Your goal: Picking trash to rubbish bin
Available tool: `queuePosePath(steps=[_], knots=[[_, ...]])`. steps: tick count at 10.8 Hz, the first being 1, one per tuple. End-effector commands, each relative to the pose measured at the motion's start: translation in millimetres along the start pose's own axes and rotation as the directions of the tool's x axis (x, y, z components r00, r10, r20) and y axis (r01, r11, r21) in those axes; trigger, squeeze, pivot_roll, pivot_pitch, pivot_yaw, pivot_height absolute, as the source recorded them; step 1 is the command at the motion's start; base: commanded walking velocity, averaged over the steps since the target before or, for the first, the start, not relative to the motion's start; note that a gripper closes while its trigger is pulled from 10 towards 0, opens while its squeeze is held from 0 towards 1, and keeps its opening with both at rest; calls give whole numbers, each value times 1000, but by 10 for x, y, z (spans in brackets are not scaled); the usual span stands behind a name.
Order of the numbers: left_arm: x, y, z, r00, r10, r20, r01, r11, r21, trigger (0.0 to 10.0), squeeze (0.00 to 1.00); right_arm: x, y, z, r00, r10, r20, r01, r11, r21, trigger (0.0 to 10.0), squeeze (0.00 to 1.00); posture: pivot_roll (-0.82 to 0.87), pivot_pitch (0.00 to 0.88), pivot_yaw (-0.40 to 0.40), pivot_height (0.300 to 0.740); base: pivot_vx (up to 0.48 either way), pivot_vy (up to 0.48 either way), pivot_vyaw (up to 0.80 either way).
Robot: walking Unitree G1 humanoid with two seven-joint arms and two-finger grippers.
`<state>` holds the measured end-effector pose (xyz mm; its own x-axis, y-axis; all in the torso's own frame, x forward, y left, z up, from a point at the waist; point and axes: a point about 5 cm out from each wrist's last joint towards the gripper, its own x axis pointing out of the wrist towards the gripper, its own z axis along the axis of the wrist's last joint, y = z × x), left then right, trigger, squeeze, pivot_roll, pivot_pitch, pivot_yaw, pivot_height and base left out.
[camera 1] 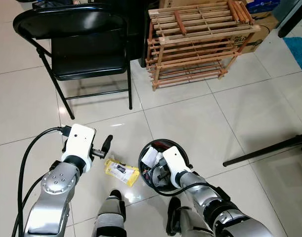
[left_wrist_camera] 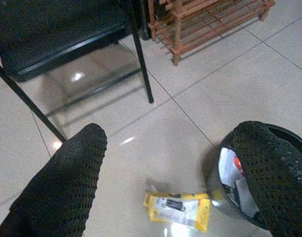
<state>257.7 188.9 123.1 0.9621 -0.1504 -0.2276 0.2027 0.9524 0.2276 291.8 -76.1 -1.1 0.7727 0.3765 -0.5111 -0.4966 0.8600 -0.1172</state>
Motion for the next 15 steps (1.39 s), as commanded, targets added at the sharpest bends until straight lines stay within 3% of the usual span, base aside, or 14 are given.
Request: queuePosePath(steps=[1,2,9,10,15], knots=[[-59,-33,-68,998,-56,-35,55,998,-35,10000,0,-34,19,-136,999,-10,-38,11,1000,12,10000,0,512,378,-66,740,0,0,0],[-119,-68,-227,982,-156,-104,150,986,-71,10000,0,-31,-17,-103,999,-33,-20,34,999,17,10000,0,511,381,-67,740,0,0,0],[-141,-35,-298,979,-153,-133,148,988,-49,10000,0,-38,-207,-22,987,-158,17,157,987,23,10000,0,524,392,-63,740,0,0,0],[-155,-39,-303,978,-157,-135,152,987,-46,10000,0,-40,-202,-30,988,-155,17,154,987,35,10000,1000,530,395,-61,740,0,0,0],[-168,-52,-304,978,-158,-135,154,987,-43,10000,0,-45,-193,-41,988,-155,22,154,987,36,10000,1000,526,396,-62,740,0,0,0]])
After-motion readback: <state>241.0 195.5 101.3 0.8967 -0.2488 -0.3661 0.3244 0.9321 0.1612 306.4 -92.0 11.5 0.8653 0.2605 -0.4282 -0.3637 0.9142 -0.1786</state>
